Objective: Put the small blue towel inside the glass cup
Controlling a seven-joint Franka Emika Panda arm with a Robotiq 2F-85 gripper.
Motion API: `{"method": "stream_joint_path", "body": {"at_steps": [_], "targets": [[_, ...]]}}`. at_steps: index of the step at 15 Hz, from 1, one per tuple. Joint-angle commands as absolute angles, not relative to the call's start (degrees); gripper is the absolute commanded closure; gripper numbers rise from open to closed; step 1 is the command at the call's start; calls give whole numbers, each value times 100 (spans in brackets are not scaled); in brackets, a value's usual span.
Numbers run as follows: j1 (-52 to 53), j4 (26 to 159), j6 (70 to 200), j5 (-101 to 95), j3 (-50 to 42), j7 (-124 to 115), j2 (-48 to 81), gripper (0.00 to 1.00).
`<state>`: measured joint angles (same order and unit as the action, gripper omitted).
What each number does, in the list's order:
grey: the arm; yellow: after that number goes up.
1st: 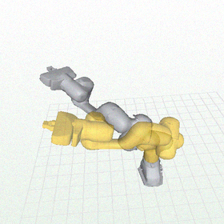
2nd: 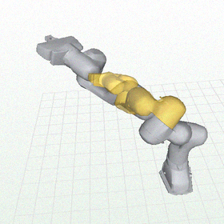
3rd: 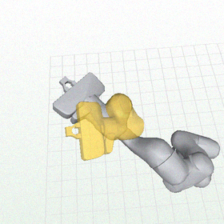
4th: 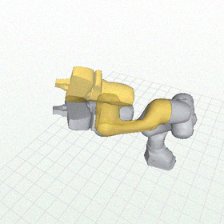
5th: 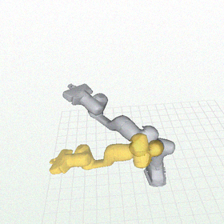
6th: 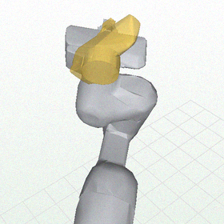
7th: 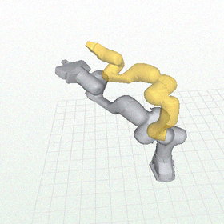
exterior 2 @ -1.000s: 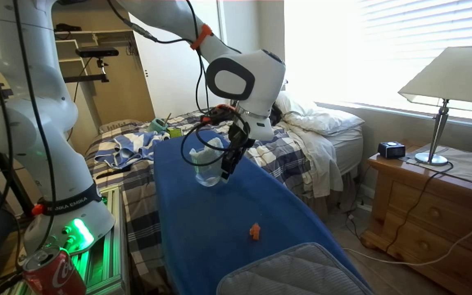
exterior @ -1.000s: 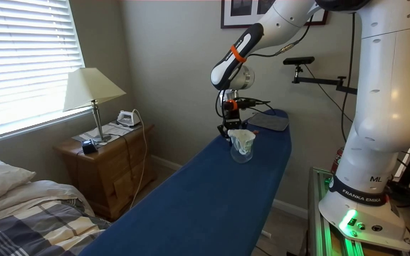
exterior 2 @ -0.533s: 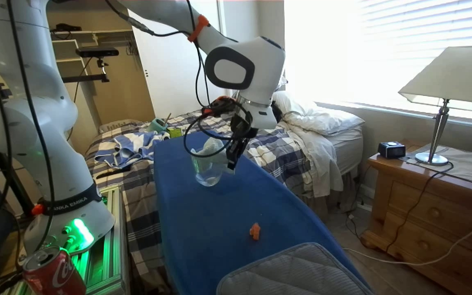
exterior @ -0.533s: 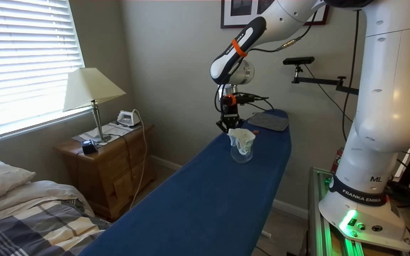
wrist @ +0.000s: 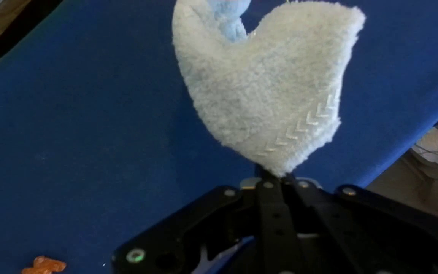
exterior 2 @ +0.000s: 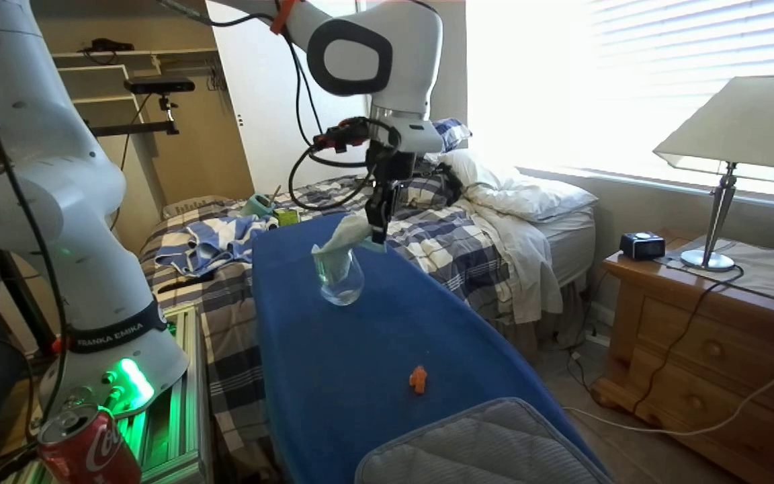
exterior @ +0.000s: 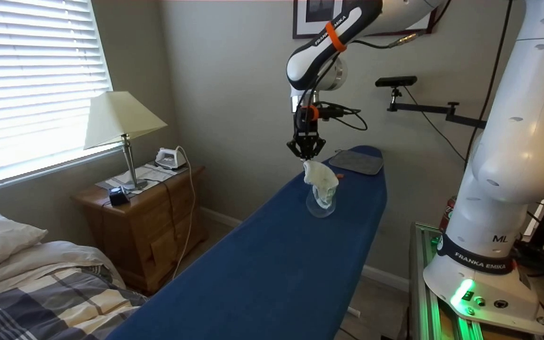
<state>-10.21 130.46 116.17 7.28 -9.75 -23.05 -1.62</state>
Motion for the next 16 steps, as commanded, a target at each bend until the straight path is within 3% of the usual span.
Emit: {"method": "stream_joint_path", "body": {"at_steps": [1,16], "targets": [[-963,13558,11693,269,-842,-2657,-968,99],[-1108,14640,11175,-45,-190,-3149,-2325,99]]}}
